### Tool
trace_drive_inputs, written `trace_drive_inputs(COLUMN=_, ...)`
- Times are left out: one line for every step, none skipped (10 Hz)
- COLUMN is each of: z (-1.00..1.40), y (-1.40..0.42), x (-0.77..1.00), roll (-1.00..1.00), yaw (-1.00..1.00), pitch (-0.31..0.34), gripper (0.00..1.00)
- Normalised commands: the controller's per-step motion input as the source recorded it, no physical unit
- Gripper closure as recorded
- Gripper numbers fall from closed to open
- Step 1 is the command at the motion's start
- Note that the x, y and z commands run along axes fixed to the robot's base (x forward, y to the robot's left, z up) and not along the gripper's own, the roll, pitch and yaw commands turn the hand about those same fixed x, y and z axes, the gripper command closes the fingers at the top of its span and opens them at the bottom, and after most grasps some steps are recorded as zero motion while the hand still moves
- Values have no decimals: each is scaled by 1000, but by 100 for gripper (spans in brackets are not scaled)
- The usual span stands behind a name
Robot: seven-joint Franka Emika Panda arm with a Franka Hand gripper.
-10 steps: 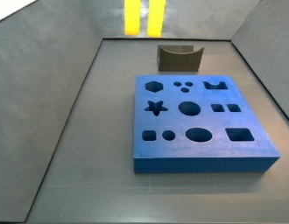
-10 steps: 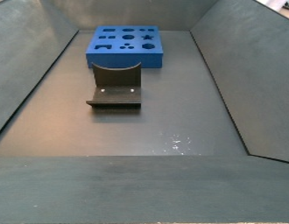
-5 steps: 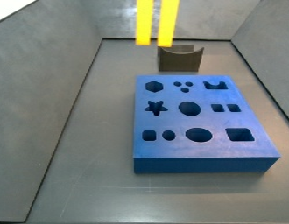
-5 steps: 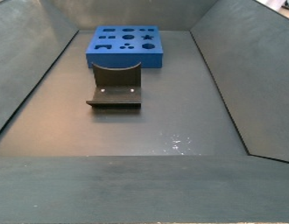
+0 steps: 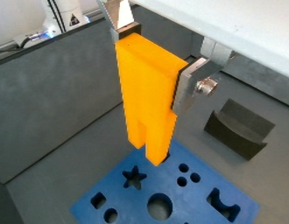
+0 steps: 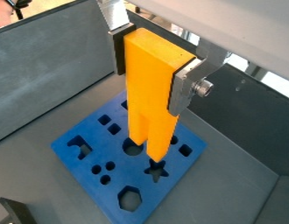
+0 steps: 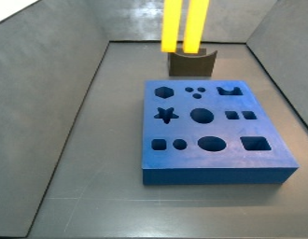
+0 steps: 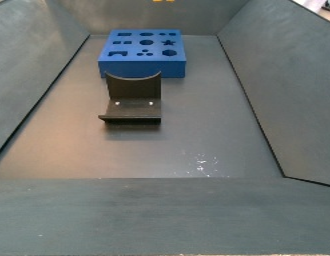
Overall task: Pick up the double-square object. Move up. Place the double-square object on the fixture. Regrasp the double-square object. Move to above the board. Insert the double-square object.
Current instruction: Insert the double-square object.
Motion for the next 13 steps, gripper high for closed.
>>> trace_drive_inputs(z=0, y=0, x=1000, roll=0, yaw=100, pitch=0, gripper=100)
trace_drive_inputs(z=0, y=0, x=1000, roll=0, yaw=129, pitch=0, gripper=100)
trace_drive_inputs(z=0, y=6, x=1000, roll=0, yaw=131, pitch=0, gripper=100)
trace_drive_inputs(z=0, y=6, x=1000, roll=0, yaw=137, pitch=0, gripper=100)
trace_drive_inputs(z=-46, y=31, x=1000, roll=0, yaw=157, pitch=0, gripper=100)
trace_drive_inputs(z=-151, y=29, x=1000, roll=-36, yaw=169, pitch=0, gripper=100)
trace_drive_inputs(z=-240, y=9, x=1000, roll=-79, yaw=177, pitch=0, gripper=100)
trace_drive_inputs(z=-274, y=0, x=1000, roll=-87, yaw=154, pitch=0, gripper=100)
trace_drive_inputs(z=-291, y=0, x=1000, roll=-86, yaw=129, pitch=0, gripper=100)
trace_drive_inputs(z=-291, y=0, x=1000, roll=-83, yaw=117, pitch=0, gripper=100)
trace_drive_inputs(z=-286, y=0, x=1000, roll=-77, yaw=103, pitch=0, gripper=100)
trace_drive_inputs(z=-289, y=0, x=1000, roll=-77, yaw=103, pitch=0, gripper=100)
trace_drive_inputs(z=-291, y=0, x=1000, roll=-70, yaw=86, pitch=0, gripper=100)
